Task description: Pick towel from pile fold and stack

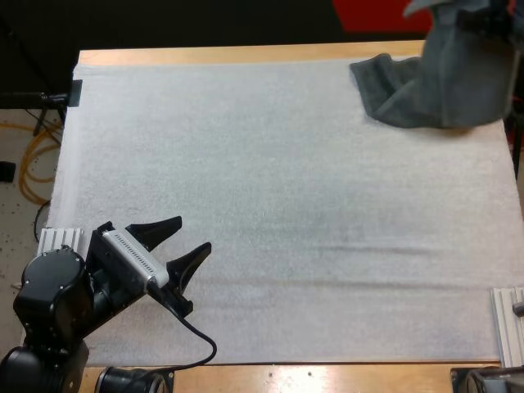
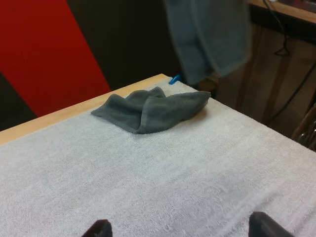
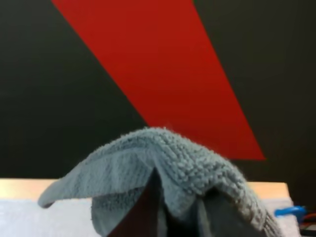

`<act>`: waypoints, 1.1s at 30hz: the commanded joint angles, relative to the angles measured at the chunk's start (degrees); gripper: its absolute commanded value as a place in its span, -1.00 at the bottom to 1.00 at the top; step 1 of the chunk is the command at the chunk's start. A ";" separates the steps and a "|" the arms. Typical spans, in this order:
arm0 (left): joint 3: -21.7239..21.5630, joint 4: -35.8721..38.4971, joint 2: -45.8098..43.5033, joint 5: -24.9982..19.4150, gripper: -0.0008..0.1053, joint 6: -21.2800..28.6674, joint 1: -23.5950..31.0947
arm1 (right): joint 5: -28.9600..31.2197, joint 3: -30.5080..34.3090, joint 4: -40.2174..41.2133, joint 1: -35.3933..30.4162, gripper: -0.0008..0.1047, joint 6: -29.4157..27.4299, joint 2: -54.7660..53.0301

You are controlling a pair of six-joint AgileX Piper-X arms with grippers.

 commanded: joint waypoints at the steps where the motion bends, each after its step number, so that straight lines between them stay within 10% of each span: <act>1: -0.37 -0.58 0.13 0.43 0.06 -0.68 -0.27 | -0.03 -0.52 2.41 -0.11 -0.98 -1.39 -1.93; 18: -0.37 -0.58 0.13 0.43 0.06 -0.68 -0.27 | -21.86 3.35 36.38 0.13 -0.98 -10.48 -11.68; 33: -0.37 -0.58 0.13 0.43 0.06 -0.68 -0.27 | -31.40 19.24 22.16 22.78 -0.99 -19.63 0.57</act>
